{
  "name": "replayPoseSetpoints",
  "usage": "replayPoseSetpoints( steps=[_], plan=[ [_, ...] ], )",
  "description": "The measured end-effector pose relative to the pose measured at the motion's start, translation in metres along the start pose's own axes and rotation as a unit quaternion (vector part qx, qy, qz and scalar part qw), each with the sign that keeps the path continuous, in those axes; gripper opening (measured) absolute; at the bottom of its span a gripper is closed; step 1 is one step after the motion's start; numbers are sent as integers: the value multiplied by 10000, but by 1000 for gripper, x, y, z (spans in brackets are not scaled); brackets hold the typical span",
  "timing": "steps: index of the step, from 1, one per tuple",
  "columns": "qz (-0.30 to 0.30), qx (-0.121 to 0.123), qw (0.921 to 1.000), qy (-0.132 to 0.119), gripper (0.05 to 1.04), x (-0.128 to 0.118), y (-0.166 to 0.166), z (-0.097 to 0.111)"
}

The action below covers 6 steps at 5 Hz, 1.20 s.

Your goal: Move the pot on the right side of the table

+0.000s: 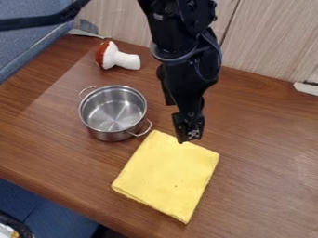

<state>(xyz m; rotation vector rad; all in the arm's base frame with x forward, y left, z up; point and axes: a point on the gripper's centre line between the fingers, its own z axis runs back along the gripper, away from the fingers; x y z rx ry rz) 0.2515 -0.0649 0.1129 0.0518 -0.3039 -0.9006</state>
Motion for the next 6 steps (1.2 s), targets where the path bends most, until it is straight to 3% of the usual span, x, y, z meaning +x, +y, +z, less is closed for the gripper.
replayPoseSetpoints(
  steps=[1, 2, 4, 5, 6],
  plan=[
    [23, -94, 9999, 72, 999, -3, -3, -4],
    [314, -193, 9991, 203, 999, -30, 4, -3],
    [287, -162, 9976, 613, 999, -65, 15, 8],
    [-18, -351, 9954, 890, 999, -84, 21, 4],
    [-327, -399, 9935, 1015, 999, -101, 32, -3]
  ],
)
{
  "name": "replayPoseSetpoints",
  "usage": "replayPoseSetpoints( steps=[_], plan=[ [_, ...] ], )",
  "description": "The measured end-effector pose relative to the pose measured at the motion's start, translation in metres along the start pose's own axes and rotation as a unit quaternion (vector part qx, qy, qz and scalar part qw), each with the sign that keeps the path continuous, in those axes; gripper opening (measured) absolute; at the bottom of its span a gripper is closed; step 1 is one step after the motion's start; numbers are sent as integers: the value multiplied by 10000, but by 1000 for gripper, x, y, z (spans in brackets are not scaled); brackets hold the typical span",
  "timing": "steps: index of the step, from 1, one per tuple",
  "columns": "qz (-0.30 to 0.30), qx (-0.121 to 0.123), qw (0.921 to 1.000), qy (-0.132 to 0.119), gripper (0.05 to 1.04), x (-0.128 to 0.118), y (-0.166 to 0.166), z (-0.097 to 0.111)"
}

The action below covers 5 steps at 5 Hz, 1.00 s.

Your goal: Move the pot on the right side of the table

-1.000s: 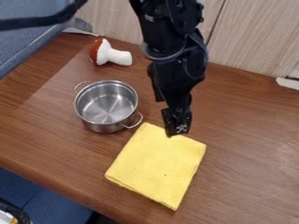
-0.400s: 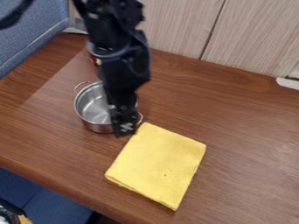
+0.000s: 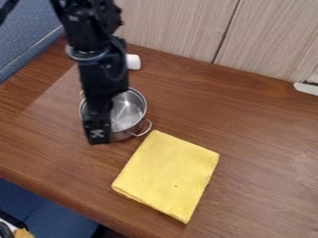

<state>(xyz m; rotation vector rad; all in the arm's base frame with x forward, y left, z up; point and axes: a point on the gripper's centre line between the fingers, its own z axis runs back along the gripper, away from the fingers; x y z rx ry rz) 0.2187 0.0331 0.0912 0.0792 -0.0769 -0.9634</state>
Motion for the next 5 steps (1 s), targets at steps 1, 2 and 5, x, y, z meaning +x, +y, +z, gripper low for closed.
replayPoseSetpoints(
  steps=[1, 2, 5],
  plan=[
    [-185, -158, 9996, 166, 999, -11, 9, -23],
    [-619, -200, 9977, 177, 999, -8, 18, -39],
    [-1092, -388, 9932, 85, 364, 1, 26, -74]
  ],
)
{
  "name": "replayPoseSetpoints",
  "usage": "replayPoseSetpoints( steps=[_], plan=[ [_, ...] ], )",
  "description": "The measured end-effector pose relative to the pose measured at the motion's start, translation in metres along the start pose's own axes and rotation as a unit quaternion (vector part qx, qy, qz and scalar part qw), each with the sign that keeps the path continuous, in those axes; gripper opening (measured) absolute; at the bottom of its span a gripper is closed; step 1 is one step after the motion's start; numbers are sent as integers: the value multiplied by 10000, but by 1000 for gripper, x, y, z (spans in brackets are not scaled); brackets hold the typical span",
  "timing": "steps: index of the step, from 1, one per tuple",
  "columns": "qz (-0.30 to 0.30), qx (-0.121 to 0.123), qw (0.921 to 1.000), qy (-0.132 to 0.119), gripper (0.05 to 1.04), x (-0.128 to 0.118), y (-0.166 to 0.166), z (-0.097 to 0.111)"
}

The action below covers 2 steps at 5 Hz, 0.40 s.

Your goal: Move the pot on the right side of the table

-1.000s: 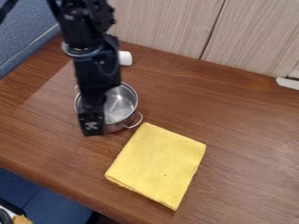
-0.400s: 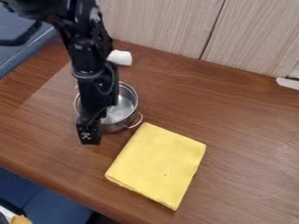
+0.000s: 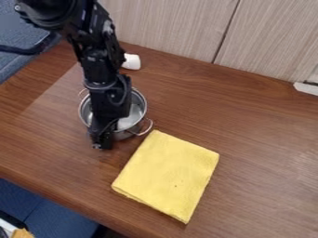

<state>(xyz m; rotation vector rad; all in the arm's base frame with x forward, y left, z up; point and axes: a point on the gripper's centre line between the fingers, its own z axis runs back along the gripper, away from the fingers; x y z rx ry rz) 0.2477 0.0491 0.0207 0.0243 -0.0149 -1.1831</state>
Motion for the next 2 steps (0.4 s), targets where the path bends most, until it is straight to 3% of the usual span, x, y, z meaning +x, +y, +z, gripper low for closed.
replayPoseSetpoints(
  steps=[1, 2],
  plan=[
    [-55, 24, 10000, 68, 177, 2, 1, 0],
    [-62, 37, 9999, 85, 97, 4, -2, 0]
  ],
)
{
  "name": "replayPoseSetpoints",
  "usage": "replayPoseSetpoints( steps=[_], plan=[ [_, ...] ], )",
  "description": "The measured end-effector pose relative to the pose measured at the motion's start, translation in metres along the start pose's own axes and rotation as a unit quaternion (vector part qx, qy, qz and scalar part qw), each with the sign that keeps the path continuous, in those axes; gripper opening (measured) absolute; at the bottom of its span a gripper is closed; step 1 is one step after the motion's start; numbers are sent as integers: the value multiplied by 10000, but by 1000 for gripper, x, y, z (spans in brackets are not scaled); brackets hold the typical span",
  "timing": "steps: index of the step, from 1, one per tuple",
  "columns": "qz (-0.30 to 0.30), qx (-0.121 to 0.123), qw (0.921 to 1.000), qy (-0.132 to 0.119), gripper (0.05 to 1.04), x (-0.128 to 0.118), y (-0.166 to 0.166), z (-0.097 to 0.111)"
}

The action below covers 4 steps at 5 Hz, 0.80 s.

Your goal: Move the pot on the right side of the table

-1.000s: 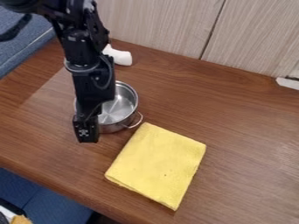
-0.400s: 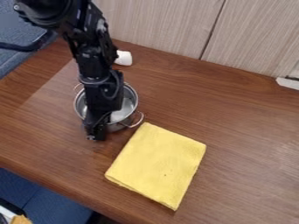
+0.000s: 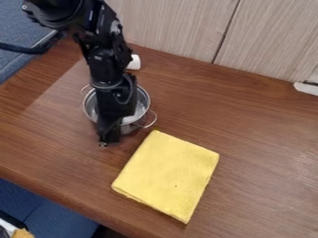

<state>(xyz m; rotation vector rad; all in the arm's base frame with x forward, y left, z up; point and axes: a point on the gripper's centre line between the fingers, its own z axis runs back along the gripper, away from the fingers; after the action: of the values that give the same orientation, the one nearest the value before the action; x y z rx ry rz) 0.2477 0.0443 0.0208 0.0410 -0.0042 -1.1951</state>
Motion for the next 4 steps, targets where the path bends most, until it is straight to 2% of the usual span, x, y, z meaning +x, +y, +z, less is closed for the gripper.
replayPoseSetpoints(
  steps=[1, 2, 3, 4],
  plan=[
    [35, -13, 10000, 11, 87, -2, -6, 5],
    [150, 95, 9998, 62, 76, -6, -10, 21],
    [225, 298, 9993, 19, 69, -7, -11, 39],
    [136, 455, 9988, -100, 69, 5, -9, 54]
  ],
)
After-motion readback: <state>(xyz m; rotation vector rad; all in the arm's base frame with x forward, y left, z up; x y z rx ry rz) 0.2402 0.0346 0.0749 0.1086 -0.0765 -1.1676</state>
